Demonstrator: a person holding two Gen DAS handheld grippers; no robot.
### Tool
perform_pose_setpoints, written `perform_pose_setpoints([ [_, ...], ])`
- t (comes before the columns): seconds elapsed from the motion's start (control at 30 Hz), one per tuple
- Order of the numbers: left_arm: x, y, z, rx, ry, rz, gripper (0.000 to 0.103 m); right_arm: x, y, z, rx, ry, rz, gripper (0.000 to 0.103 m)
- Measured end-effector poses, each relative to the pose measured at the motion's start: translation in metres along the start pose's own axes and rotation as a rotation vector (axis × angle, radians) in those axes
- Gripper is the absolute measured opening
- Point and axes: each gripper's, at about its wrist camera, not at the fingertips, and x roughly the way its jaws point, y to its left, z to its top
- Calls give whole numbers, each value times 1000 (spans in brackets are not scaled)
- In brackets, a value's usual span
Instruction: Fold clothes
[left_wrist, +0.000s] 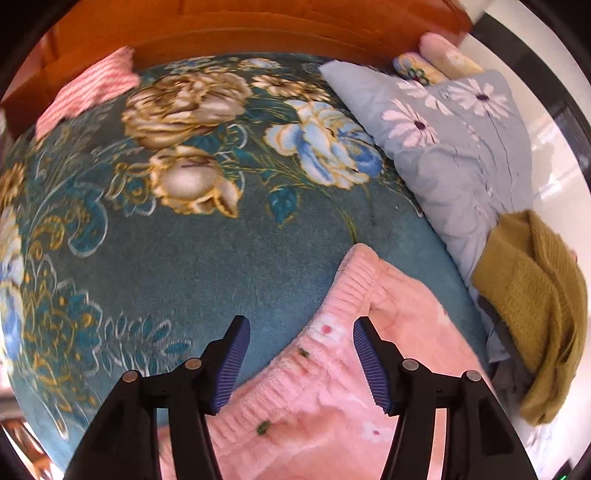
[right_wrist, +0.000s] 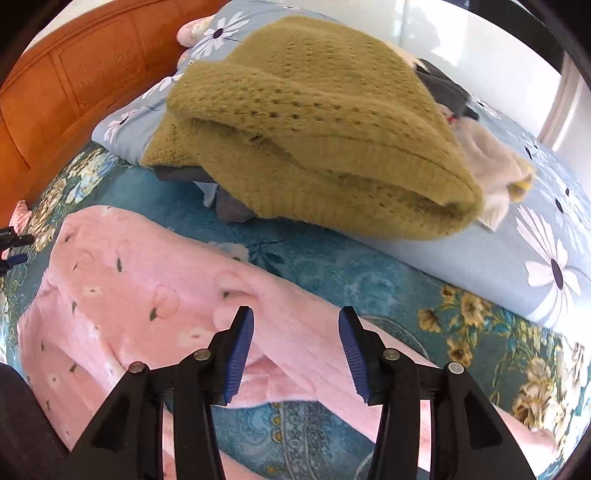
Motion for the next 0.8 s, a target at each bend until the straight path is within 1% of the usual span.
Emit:
perform_pose_setpoints([
  [0.07,-7,-3,-24,-54,12,-96,63,-10,-34,-13,124,8,-20,49],
  [0.1,-7,-10,-39,-49,29,-126,63,-17,-56,-24,201,6,-44,49],
  [0.17,1,-32,-71,2,77,-160,63,-35,-106,-49,365,-8,-119,49],
  [0.23,12,-57,-103,62,130,-186,63,-55,-159,-77,529,-21,-214,49],
  [0.3,20,-76,-132,112,161,-213,63,-75,-209,-106,704,-10,-267,49],
  [0.37,29,-86,-158,144,187,-218,63,-97,-241,-142,889,-25,-254,49],
  [0.4,34,-88,-167,170,210,-207,63,-100,-253,-159,968,-20,-241,49],
  [0.43,39,-91,-174,200,236,-186,63,-100,-262,-173,1036,-13,-219,49],
  [0.5,42,-92,-175,215,258,-173,63,-90,-268,-192,1137,2,-139,49],
  [0.57,36,-90,-173,217,217,-161,63,-76,-267,-206,1227,-9,-50,49],
  [0.63,28,-88,-171,231,168,-139,63,-61,-263,-210,1287,-33,32,50],
  [0.7,23,-85,-171,235,147,-127,63,-45,-256,-203,1299,-12,61,50],
  [0.73,21,-83,-170,229,142,-124,63,-39,-252,-196,1286,8,59,47],
  [0.77,19,-81,-169,221,135,-119,63,-34,-249,-188,1266,28,54,38],
  [0.8,17,-78,-168,210,127,-115,63,-30,-245,-178,1238,42,55,16],
])
